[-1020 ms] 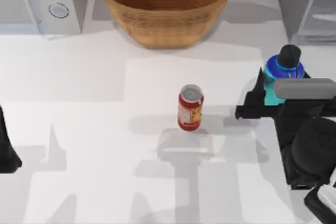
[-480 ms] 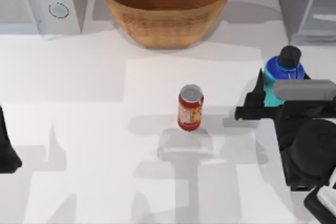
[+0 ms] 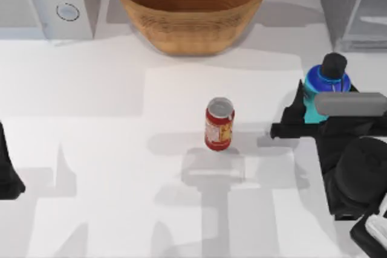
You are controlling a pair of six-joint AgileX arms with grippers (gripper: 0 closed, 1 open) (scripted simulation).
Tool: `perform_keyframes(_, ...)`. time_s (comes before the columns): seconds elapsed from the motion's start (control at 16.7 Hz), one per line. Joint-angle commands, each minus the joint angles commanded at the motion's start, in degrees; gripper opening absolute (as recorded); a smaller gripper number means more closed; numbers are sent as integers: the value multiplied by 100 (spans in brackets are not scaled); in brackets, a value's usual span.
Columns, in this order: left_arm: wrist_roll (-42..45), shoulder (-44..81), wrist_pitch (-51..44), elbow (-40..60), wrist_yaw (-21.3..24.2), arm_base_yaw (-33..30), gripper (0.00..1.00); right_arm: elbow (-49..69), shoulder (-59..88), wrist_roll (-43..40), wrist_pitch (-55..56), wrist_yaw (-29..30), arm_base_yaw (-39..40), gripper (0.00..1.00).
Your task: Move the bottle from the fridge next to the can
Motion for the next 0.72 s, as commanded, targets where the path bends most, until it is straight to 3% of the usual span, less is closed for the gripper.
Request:
perform_keyframes(0.42,0,0,0,0,0,0,100,0,0,0,0,0,0,98)
perform_keyframes(0.72,0,0,0,0,0,0,100,0,0,0,0,0,0,100)
